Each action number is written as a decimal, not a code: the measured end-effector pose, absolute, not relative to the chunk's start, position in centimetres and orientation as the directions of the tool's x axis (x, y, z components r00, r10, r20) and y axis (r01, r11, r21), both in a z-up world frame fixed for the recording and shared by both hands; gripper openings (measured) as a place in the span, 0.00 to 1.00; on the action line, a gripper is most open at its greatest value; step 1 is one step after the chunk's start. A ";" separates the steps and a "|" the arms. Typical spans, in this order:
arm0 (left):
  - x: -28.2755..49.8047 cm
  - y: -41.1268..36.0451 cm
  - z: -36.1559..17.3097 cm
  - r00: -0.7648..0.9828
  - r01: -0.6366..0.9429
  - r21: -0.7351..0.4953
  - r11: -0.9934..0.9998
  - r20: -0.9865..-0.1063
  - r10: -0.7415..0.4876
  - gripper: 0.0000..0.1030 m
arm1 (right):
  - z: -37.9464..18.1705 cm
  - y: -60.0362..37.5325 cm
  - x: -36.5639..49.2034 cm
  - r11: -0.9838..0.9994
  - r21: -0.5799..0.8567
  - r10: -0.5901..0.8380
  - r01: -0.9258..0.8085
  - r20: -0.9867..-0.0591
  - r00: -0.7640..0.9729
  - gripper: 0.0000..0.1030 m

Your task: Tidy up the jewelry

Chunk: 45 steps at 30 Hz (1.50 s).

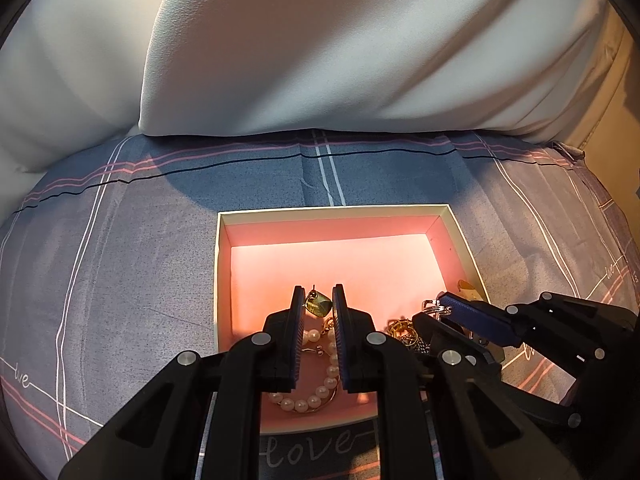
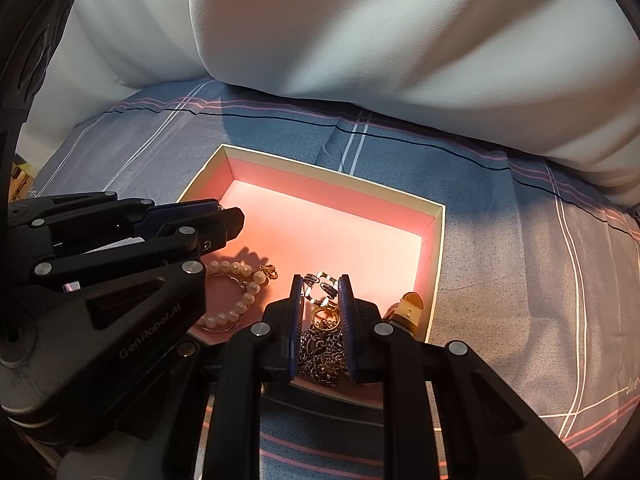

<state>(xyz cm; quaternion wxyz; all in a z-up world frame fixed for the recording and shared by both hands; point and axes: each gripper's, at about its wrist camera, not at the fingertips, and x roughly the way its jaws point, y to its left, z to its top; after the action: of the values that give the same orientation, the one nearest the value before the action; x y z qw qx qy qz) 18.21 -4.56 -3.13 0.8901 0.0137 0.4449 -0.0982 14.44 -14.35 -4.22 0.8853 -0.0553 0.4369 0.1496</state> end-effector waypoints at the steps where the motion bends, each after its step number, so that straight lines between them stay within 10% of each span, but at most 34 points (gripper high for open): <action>1: 18.2 -4.6 -3.1 0.585 0.186 -0.064 0.980 -0.795 -0.163 0.13 | -4.3 -14.3 14.5 0.949 0.033 0.216 -0.314 -0.791 0.572 0.18; 26: 18.5 -4.8 -3.2 0.584 0.180 -0.050 0.982 -0.798 -0.148 0.14 | -4.5 -14.2 14.9 0.948 0.031 0.214 -0.317 -0.798 0.564 0.18; 30: 18.8 -4.6 -3.0 0.593 0.144 -0.033 0.989 -0.797 -0.113 0.87 | -4.3 -14.1 14.7 0.954 -0.052 0.143 -0.295 -0.787 0.601 0.71; 38: 18.6 -4.7 -2.0 0.622 0.150 -0.026 0.988 -0.775 -0.115 0.89 | -3.8 -13.9 14.4 0.954 -0.057 0.143 -0.294 -0.774 0.617 0.72; 45: 18.3 -4.6 -2.3 0.624 0.140 -0.034 0.990 -0.773 -0.114 0.94 | -3.7 -13.7 14.3 0.954 -0.035 0.161 -0.298 -0.777 0.608 0.95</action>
<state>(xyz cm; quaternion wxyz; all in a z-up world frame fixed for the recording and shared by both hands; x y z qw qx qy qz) 18.29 -4.57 -2.29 0.9010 0.0147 0.4278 -0.0705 14.25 -13.68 -3.69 0.8931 -0.0807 0.4235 0.1285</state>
